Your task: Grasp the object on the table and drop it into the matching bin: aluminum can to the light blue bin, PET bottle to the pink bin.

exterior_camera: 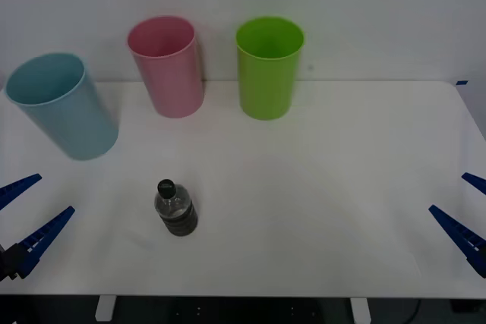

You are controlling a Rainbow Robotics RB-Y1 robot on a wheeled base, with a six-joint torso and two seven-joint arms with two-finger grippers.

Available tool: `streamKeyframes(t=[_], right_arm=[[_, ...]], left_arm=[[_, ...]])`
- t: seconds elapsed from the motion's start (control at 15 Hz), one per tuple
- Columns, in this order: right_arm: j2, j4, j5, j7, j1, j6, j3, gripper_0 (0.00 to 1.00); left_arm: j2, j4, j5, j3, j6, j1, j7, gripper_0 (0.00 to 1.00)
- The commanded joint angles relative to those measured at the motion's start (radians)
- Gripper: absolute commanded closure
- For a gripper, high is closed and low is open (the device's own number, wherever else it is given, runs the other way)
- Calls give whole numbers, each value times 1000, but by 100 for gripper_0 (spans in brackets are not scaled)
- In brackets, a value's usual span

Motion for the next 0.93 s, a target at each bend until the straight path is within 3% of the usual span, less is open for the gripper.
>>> streamKeyframes(t=[0.07, 0.2, 0.47, 0.93], right_arm=[[0, 0, 0, 0, 0, 0, 0, 0], [0, 0, 0, 0, 0, 0, 0, 0], [0, 0, 0, 0, 0, 0, 0, 0], [0, 0, 0, 0, 0, 0, 0, 0]], left_arm=[[0, 0, 0, 0, 0, 0, 0, 0], [-26, 0, 13, -7, 5, -39, -2, 0], [-7, 6, 10, -24, 10, -41, -5, 0], [7, 4, -109, -36, 11, -38, -6, 0]])
